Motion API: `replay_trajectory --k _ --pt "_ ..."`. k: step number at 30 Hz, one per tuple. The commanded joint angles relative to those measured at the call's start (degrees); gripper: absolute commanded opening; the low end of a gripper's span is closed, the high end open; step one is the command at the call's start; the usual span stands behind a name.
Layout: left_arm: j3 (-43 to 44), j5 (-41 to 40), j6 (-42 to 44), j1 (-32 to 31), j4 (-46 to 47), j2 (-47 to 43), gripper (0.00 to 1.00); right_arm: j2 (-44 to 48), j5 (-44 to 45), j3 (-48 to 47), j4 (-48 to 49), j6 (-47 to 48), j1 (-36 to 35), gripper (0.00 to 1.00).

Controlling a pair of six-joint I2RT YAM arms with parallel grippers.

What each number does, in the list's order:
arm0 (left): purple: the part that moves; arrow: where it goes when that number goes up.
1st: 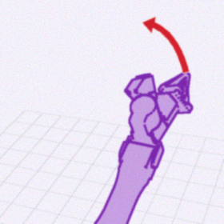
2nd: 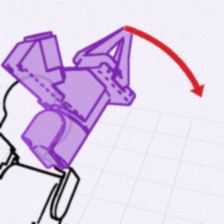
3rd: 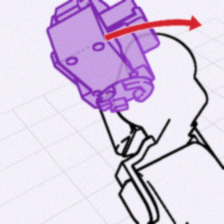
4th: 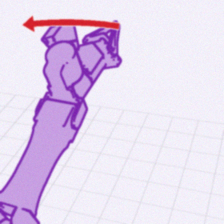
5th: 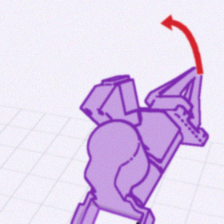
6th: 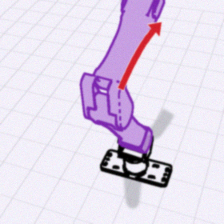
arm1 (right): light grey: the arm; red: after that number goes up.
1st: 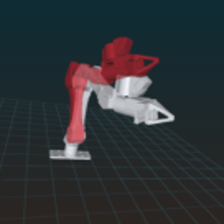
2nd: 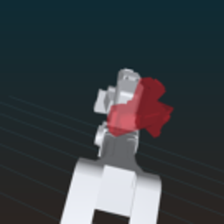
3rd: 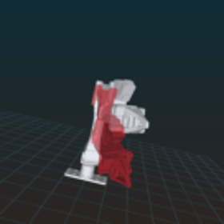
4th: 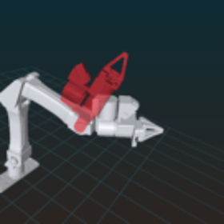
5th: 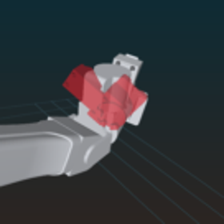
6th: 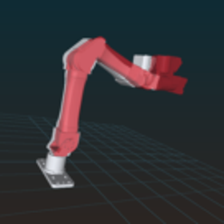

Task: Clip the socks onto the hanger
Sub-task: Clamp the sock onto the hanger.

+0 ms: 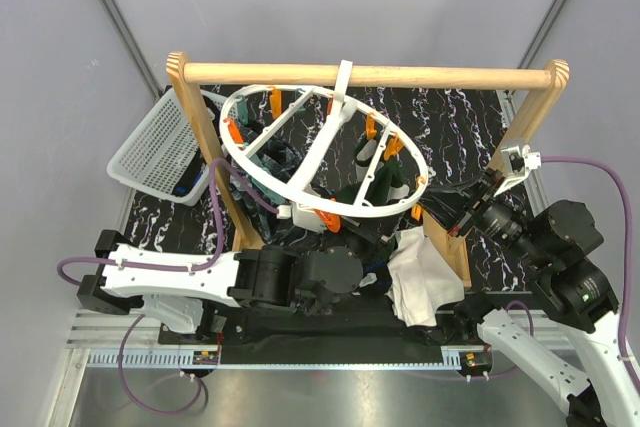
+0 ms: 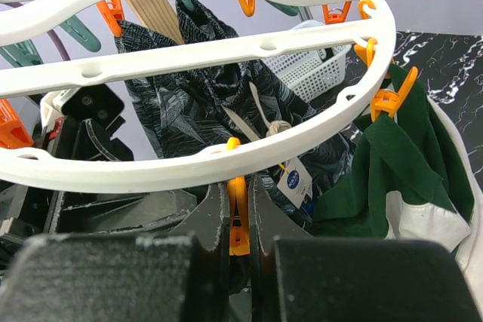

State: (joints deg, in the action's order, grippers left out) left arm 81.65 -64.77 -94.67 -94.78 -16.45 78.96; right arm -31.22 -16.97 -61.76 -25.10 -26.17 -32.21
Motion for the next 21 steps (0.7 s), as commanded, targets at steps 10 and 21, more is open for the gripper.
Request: replay_trajectory --k 10,21 --pt "-0.08 0.09 3.18 0.21 8.54 -1.00 0.00 -0.33 0.19 0.23 -1.88 -2.65 -0.14 0.00" --pt "-0.52 0.09 2.57 0.21 8.63 -0.65 0.00 -0.07 0.80 -2.31 -4.86 -2.04 -0.14 0.45"
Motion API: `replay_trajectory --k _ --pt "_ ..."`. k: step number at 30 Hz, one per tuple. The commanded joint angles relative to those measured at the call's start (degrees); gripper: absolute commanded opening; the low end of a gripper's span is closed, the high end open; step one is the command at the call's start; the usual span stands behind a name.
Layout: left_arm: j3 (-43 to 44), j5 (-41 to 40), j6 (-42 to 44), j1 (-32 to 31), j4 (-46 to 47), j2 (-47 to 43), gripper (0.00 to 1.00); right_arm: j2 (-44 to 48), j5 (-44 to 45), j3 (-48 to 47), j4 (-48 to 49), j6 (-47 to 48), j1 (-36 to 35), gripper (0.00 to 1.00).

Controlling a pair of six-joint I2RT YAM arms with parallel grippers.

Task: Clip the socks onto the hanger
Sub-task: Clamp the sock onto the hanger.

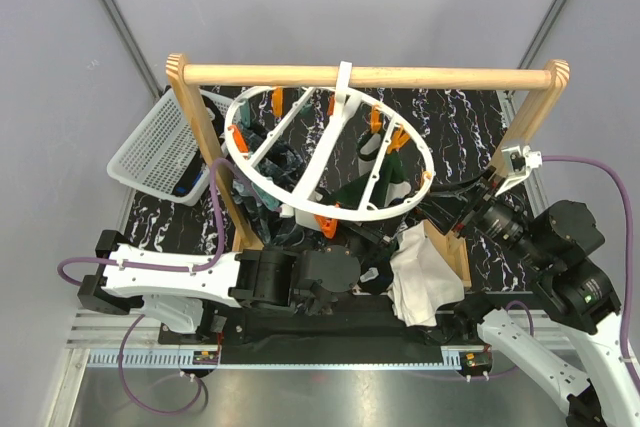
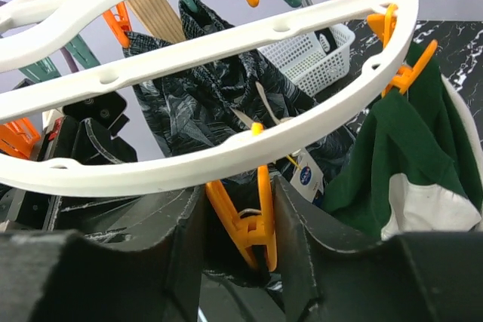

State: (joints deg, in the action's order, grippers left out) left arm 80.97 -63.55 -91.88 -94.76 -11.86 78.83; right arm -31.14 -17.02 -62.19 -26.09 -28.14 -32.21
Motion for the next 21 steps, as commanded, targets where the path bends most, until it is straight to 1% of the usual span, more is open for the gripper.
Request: replay_trajectory --k 1,3,4,5,6,7,9,10,12,13,15,16,17,18,19,20,21 --pt "0.07 -1.31 -0.49 0.19 4.12 -0.43 0.00 -0.41 0.84 -2.23 -4.41 0.19 -0.14 0.46" --pt "-0.37 -1.40 -0.67 0.19 4.21 -0.17 0.00 -0.59 1.19 -3.63 -5.89 0.63 -0.14 0.48" --pt "-0.55 -1.40 -0.67 0.19 4.21 -0.16 0.02 -1.20 1.46 -4.16 -6.69 0.81 -0.14 0.51" --pt "-0.72 -1.23 -0.67 0.10 4.21 -0.16 0.07 -1.30 1.72 -5.03 -7.57 1.24 -0.22 0.53" --pt "-0.90 -1.14 -0.67 0.19 4.04 -0.34 0.20 -1.47 2.85 -5.56 -9.32 1.59 -0.14 0.54" --pt "-1.51 -1.14 -0.59 0.19 3.77 -0.43 0.26 -1.73 3.39 -5.92 -10.38 1.86 -0.14 0.57" --pt "-2.74 -0.88 -1.02 0.28 3.77 -1.13 0.39 -1.82 4.88 -7.15 -13.01 2.91 -0.14 0.59" --pt "-4.05 -0.70 -0.85 0.28 3.77 -1.48 0.49 -1.82 5.32 -7.93 -13.98 3.35 -0.14 0.62" --pt "-5.46 0.00 -0.33 0.19 3.95 -2.10 0.58 -1.65 6.46 -8.82 -16.44 4.84 -0.22 0.64" --pt "-6.86 0.27 0.37 0.19 3.77 -2.88 0.66 -1.56 6.99 -9.78 -17.41 5.20 -0.14 0.67" --pt "-8.54 1.23 1.95 0.28 3.68 -3.94 0.75 -1.38 8.40 -10.84 -20.21 6.95 -0.05 0.70" --pt "-9.68 1.93 6.75 0.19 4.90 -5.08 0.80 -1.21 8.92 -11.45 -21.28 7.57 -0.14 0.73" --pt "-11.95 3.94 11.15 0.19 7.35 -5.61 0.89 -1.30 9.63 -12.68 -22.24 8.62 -0.14 0.74" --pt "-13.02 4.92 14.67 0.19 10.42 -6.14 0.94 -1.12 9.81 -13.21 -23.91 9.15 -0.14 0.76" --pt "-13.73 6.23 17.58 0.10 10.97 -6.75 0.98 -1.03 10.07 -13.83 -24.79 9.68 -0.14 0.78" --pt "-14.34 7.98 20.31 0.19 10.63 -7.71 0.99 -1.03 10.68 -14.70 -25.59 10.73 -0.05 0.80" --pt "-15.48 8.70 20.85 0.02 9.50 -8.16 0.99 -0.86 10.86 -15.15 -26.99 11.09 -0.14 0.82"
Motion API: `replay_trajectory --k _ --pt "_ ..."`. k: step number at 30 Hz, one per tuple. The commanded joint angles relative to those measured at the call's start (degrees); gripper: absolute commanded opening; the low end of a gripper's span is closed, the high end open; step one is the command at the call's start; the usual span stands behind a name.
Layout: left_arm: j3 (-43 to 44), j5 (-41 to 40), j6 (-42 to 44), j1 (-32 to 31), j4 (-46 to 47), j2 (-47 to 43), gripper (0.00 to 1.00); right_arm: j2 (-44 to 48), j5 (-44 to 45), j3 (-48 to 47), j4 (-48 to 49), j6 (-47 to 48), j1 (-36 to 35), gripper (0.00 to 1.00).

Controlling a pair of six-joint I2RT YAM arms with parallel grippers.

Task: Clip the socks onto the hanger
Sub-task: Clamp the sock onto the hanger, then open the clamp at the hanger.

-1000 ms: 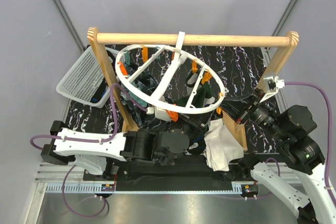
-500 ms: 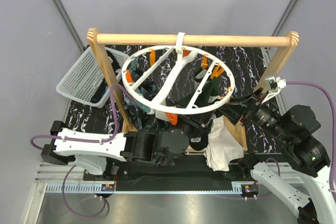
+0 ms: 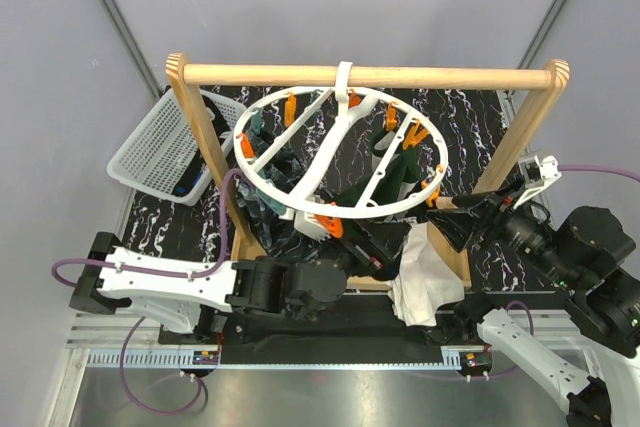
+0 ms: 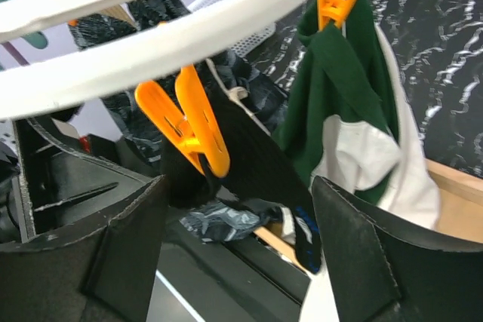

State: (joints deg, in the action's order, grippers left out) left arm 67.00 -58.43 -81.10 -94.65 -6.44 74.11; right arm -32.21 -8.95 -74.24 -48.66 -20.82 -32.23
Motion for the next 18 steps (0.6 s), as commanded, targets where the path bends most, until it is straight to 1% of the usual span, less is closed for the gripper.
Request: replay_trajectory --k 1,3,4,6,7,8,10,12,14,18 --pt "-2.22 4.29 11.74 -0.01 4.32 -4.05 0.99 0.13 2.80 -3.80 -5.03 4.29 -0.12 0.83" --pt "-4.50 6.57 14.81 -0.09 6.60 -5.37 0.99 -0.14 2.01 -4.60 -6.70 5.70 -0.12 0.84" --pt "-5.12 7.80 19.09 -0.09 8.87 -5.72 0.99 -0.49 1.75 -5.04 -7.14 6.05 -0.12 0.84" --pt "-6.18 13.15 23.34 -0.09 12.74 -5.99 0.99 -0.75 1.04 -5.30 -8.28 6.93 -0.12 0.85" --pt "-6.27 15.52 26.84 -0.09 13.63 -5.99 0.99 -0.75 0.78 -5.56 -8.72 7.11 -0.12 0.86" --pt "-6.36 19.98 28.52 -0.09 15.12 -5.99 0.99 -0.67 -0.09 -5.57 -9.60 7.98 -0.12 0.87" --pt "-6.18 24.31 30.47 -0.27 15.05 -5.55 0.99 -1.01 -0.63 -5.92 -10.48 8.86 -0.12 0.89" --pt "-5.92 24.51 29.95 -0.71 11.99 -5.72 0.98 -1.45 -0.98 -6.44 -11.62 9.30 -0.12 0.89" --pt "-7.49 23.54 29.07 -1.32 11.18 -6.69 0.98 -1.72 -1.51 -7.32 -12.33 8.87 -0.12 0.89" --pt "-13.37 22.40 30.12 -2.46 13.90 -11.17 0.94 -0.49 -3.35 -6.80 -12.16 8.43 -0.12 0.90"
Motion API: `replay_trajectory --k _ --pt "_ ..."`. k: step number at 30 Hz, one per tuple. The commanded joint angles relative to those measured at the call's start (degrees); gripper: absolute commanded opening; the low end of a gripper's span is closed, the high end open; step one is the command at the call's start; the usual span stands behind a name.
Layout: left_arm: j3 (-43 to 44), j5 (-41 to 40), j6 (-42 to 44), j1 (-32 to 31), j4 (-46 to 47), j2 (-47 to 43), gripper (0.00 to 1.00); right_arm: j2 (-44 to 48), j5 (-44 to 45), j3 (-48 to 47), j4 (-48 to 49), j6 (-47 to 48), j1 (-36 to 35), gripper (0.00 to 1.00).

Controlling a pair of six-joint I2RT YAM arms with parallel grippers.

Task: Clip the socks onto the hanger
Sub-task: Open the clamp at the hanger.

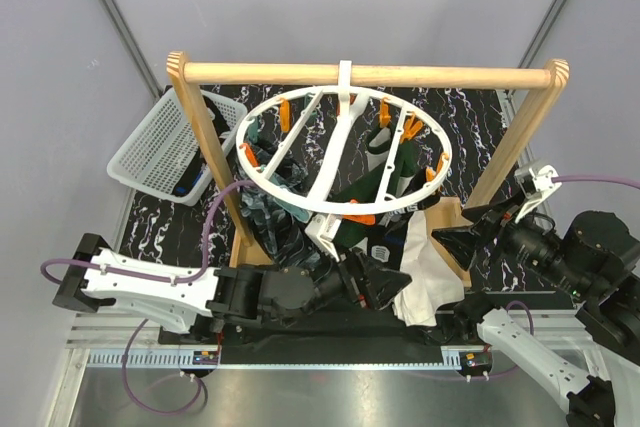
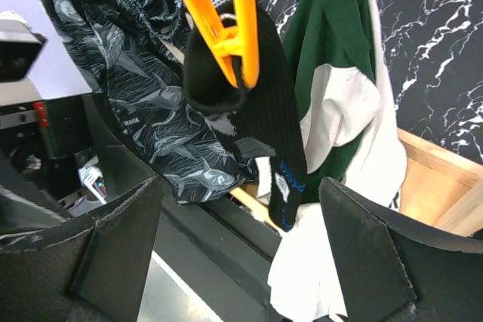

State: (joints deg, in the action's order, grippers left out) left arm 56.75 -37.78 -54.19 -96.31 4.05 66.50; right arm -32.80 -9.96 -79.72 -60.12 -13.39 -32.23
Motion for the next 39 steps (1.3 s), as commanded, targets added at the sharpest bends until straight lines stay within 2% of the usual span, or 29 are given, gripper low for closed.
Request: replay_trajectory --k 1,3,6,9,12,18,22,25,28,29,30,33,37,39 --pt "-4.44 1.48 4.17 -0.89 4.03 -5.22 0.94 0.19 -2.35 -0.79 -0.96 1.08 -0.20 0.90" --pt "-7.44 -0.62 3.22 -1.68 2.45 -7.08 0.93 0.63 -1.12 -0.09 -1.05 0.82 -0.12 0.90" --pt "-11.57 -3.00 7.86 -4.05 5.87 -11.12 0.89 1.33 -0.59 1.23 0.17 -0.50 -0.12 0.91" --pt "-12.63 -2.56 15.24 -6.07 7.20 -14.11 0.84 2.12 -0.94 3.87 2.54 -2.16 -0.03 0.91" --pt "-10.71 -1.94 26.12 -9.76 6.59 -15.52 0.80 1.77 -1.99 6.24 4.39 -3.40 -0.12 0.90" --pt "-8.94 -4.32 38.70 -18.29 5.87 -17.89 0.71 -0.24 -4.19 4.59 6.15 -4.19 -0.12 0.86" --pt "-8.33 -3.10 44.87 -21.98 6.14 -19.73 0.58 -1.30 -10.32 2.04 5.98 -2.79 -0.12 0.79" --pt "-7.80 -2.74 47.59 -22.87 5.52 -22.89 0.56 -1.92 -17.78 0.54 5.63 -1.12 -0.03 0.75" --pt "-9.55 -1.08 51.11 -22.95 9.55 -28.06 0.61 -1.83 -23.33 -0.08 6.06 -0.50 -0.12 0.71" --pt "-10.34 -0.72 52.25 -22.95 10.61 -29.22 0.72 -1.57 -23.88 0.18 6.59 -0.59 -0.12 0.71" --pt "-10.43 -0.11 53.83 -23.04 11.49 -30.45 0.74 -1.05 -24.06 0.62 7.20 -1.20 -0.12 0.71" --pt "-8.60 3.23 58.48 -23.04 13.52 -32.31 0.77 -0.95 -22.83 2.37 9.92 -3.21 -0.11 0.70" --pt "-2.71 0.87 60.96 -22.95 10.28 -29.24 0.76 0.10 -9.43 6.76 15.54 -7.61 -0.12 0.77" --pt "-0.25 -1.66 61.84 -23.04 10.18 -27.23 0.76 0.28 -6.41 9.13 17.22 -8.40 -0.12 0.78"
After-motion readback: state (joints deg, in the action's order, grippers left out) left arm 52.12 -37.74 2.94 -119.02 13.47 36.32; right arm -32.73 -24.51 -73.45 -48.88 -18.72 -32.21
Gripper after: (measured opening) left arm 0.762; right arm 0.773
